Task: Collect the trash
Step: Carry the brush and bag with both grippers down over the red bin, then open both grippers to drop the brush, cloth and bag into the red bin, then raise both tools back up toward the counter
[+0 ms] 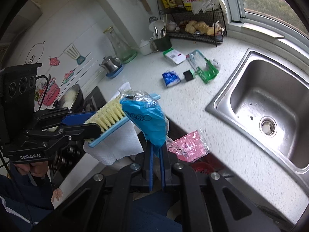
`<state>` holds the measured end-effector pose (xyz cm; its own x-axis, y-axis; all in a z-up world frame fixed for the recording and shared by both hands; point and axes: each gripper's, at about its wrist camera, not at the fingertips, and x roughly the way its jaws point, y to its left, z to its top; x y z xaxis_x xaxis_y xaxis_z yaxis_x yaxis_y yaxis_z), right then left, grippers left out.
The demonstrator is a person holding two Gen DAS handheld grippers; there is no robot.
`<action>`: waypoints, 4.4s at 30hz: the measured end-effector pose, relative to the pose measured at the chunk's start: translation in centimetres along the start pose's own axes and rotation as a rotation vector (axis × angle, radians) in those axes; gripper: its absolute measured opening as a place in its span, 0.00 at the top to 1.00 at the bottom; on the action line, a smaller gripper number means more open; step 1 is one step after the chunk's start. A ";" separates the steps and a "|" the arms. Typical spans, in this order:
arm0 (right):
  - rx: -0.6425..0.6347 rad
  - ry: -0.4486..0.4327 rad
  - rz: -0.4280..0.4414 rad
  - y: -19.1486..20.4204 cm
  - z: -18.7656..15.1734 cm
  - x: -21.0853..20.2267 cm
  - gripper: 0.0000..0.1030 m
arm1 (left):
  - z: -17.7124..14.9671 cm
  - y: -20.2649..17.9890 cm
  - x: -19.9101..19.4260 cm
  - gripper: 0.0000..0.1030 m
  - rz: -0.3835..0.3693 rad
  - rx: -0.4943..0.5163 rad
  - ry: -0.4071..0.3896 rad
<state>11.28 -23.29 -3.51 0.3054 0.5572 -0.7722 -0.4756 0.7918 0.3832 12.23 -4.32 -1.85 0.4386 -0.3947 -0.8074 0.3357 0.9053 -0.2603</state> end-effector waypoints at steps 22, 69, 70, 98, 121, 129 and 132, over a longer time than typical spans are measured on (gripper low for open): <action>0.042 0.161 -0.031 -4.3 -8.8 7.0 0.95 | -9.3 0.5 11.1 0.74 -0.042 -0.108 0.126; -0.039 0.347 -0.070 -23.9 -27.4 41.9 0.95 | -30.8 11.9 55.1 0.74 -0.076 -0.113 0.349; -0.035 0.346 -0.071 -24.0 -27.4 42.0 0.95 | -31.0 12.1 55.3 0.74 -0.077 -0.119 0.351; -0.085 0.360 -0.129 -20.3 -25.9 41.0 0.53 | -31.1 14.0 49.6 0.30 0.003 -0.140 0.362; -0.162 0.226 -0.207 -4.0 -15.4 16.8 0.39 | -17.3 2.7 18.3 0.17 0.084 0.033 0.216; -0.042 0.066 -0.167 -2.1 -9.5 7.0 0.21 | -11.2 -0.6 8.3 0.00 0.152 0.013 0.092; -0.084 -0.012 -0.223 -1.3 -7.9 4.5 0.21 | -9.6 -1.1 5.8 0.00 0.157 -0.036 0.044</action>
<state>6.70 -23.76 -11.49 0.4205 0.3742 -0.8265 -0.4618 0.8724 0.1601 6.38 -6.12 -11.37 0.4457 -0.2412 -0.8621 0.2352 0.9607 -0.1472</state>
